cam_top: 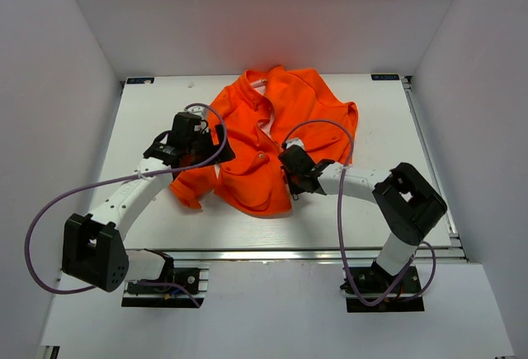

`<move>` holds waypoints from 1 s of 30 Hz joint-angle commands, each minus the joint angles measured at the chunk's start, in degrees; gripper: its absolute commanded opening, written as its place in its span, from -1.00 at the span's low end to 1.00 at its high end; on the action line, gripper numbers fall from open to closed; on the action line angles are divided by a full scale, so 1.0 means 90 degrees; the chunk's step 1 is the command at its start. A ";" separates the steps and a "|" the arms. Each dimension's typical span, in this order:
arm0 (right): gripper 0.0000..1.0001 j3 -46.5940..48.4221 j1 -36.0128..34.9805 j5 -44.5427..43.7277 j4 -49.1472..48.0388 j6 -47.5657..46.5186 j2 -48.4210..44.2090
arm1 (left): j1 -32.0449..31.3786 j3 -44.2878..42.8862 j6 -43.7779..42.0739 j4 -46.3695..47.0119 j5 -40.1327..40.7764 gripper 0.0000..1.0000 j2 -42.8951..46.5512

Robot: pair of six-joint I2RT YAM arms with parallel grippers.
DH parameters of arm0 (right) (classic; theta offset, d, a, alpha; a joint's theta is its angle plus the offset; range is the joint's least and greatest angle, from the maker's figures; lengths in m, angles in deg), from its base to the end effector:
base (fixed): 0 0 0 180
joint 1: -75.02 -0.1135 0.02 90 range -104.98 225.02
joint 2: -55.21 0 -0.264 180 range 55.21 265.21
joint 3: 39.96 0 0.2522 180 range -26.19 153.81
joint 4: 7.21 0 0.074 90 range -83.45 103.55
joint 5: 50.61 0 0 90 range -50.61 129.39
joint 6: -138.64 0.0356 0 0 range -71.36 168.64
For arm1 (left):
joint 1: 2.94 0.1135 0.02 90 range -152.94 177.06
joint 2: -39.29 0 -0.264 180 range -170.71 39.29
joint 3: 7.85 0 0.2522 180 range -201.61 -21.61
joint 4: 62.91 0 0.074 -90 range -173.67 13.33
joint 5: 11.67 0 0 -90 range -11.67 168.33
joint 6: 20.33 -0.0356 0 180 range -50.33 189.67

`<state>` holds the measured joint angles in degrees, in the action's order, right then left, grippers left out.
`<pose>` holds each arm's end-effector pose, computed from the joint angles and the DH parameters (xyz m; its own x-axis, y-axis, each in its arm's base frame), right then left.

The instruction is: Zip up the jacket

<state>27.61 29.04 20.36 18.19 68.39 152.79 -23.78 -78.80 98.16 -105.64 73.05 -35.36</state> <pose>0.2407 0.2323 0.1604 -0.7247 -0.2902 -0.6250 -0.3254 0.9436 -0.0608 0.2579 -0.1017 0.2725 -0.7924 -0.2066 -0.5740 0.0405 0.9210 -0.3874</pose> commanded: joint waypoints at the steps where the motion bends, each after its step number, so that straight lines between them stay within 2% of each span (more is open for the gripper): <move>1: -1.00 -0.0382 0.0021 0.0249 0.0660 0.0120 0.0116 | 0.0001 -0.0276 -0.0021 -0.0140 0.0176 0.96 0.0277; 7: -1.00 -0.0518 0.0352 0.0766 0.0270 0.0101 -0.1102 | 0.0001 -0.0277 -0.0031 -0.0102 -0.0116 0.96 0.0365; 14: -1.00 -0.1446 0.1387 0.2979 -0.1126 0.0062 -0.2628 | -0.0038 0.0084 -0.0011 0.0590 -0.1316 0.96 0.0414; 17: -1.00 -0.1817 0.1728 0.3431 -0.1634 0.0130 -0.3087 | -0.0233 0.0250 0.0018 0.0826 -0.1766 0.96 0.0316; 20: -1.00 -0.2120 0.1934 0.3598 -0.1947 0.0296 -0.3352 | -0.0623 0.0290 0.0067 0.0856 -0.1767 0.96 0.0131; 24: -1.00 -0.2140 0.2159 0.3550 -0.1675 0.0286 -0.3284 | -0.1723 -0.0050 0.0164 0.0613 -0.1299 0.96 -0.0347; 28: -1.00 -0.2208 0.2315 0.2966 -0.1314 0.0432 -0.3380 | -0.2371 -0.0500 0.0291 0.0095 -0.0977 0.96 -0.1050; 30: -1.00 -0.2208 0.2413 0.2331 -0.0904 0.0589 -0.3469 | -0.2566 -0.0579 0.0476 -0.0081 -0.0791 0.94 -0.1342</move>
<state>8.39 49.45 47.75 6.83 71.73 123.30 -45.15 -81.51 100.26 -102.73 62.73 -46.05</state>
